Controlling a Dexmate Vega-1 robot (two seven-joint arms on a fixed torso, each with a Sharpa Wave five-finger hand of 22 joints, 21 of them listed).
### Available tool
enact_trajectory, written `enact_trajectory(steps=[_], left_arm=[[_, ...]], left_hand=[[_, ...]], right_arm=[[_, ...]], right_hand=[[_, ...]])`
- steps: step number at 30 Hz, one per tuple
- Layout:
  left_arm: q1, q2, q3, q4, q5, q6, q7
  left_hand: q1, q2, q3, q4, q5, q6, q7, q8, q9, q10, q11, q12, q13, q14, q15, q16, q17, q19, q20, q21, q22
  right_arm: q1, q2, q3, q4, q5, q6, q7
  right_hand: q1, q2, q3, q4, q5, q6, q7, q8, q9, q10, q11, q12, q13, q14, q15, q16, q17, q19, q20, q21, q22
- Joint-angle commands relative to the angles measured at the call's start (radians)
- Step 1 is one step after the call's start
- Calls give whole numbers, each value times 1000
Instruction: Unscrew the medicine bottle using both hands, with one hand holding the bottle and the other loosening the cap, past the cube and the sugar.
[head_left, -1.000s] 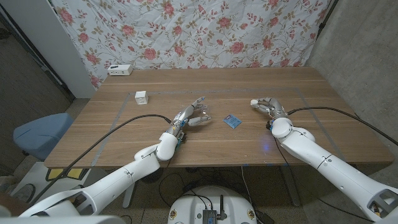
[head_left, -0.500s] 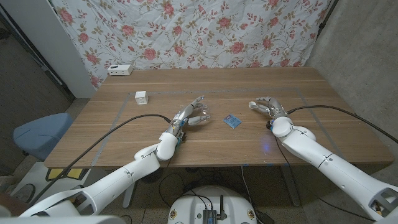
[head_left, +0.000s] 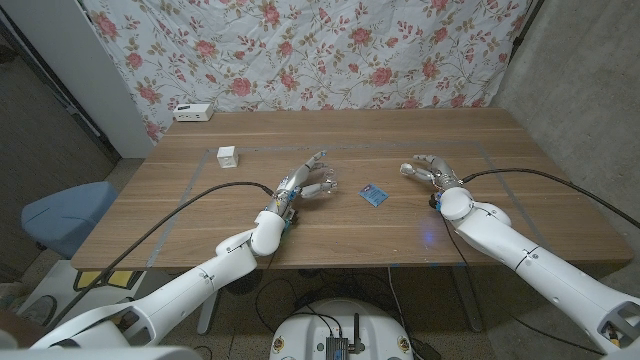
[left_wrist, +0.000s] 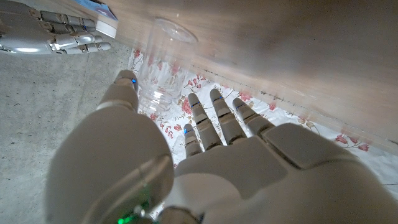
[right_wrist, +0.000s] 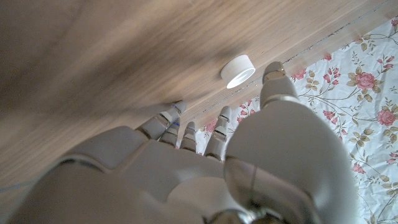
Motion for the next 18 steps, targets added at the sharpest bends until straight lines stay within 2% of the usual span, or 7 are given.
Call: enact_trajectory(steps=[1,6,8,16,17,18], left_arm=[[1,7,-12,-19,-19,-2,-21],[2,7,-21,-26,-37,-5,-31],[3,3,-27,-28,-52,-4,-37],[-1,-4,-37,-29,-68,-22,-41],[-2,-4,-38,-30,-67,-24,-40],[-2,-4,-39,-30,-68,-26,-40]], left_hand=[[-12,4,-7,2,6,-9,-2,2,3,-13,3,3,3,-14,-75,3,4,-8,10,-1,2],[-23,13,-10,9,7,-13,-2,2,3,-24,3,3,3,-24,-71,4,5,-16,14,-2,2],[-36,39,-5,22,7,-14,-2,3,3,-26,2,5,3,-28,-68,7,9,-17,15,-1,2],[-41,47,-4,24,6,-15,-2,3,3,-36,5,5,3,-40,-64,5,7,-20,18,0,2],[-42,48,-4,25,5,-15,-2,3,3,-37,5,5,3,-40,-64,5,6,-21,19,0,2],[-43,48,-5,25,5,-15,-2,3,3,-38,5,5,3,-42,-63,5,6,-22,19,0,2]], right_arm=[[-13,-24,14,-31,3,16,15],[-29,-48,28,-62,2,34,19],[-36,-58,35,-71,2,46,21],[-67,-82,65,-103,4,88,17],[-70,-84,68,-107,3,91,16],[-73,-88,69,-109,0,99,17]], right_hand=[[-15,0,0,5,4,-15,1,1,1,-13,6,3,2,-17,7,-3,-2,-73,60,-4,2],[-27,3,-2,11,5,-33,-1,1,0,-10,8,7,1,-28,9,-2,-2,-92,62,-7,2],[-31,4,-3,12,5,-37,-2,2,-1,-3,13,10,1,-32,10,-2,-3,-92,60,-5,2],[-51,6,-9,19,5,-72,-18,-1,-4,0,22,13,0,-50,8,-1,-5,-88,44,2,1],[-58,8,-10,21,5,-84,-44,0,-6,0,24,14,-1,-52,7,1,-6,-88,43,4,1],[-63,8,-12,23,5,-87,-33,2,-7,-3,23,13,-1,-53,7,2,-7,-88,42,5,1]])
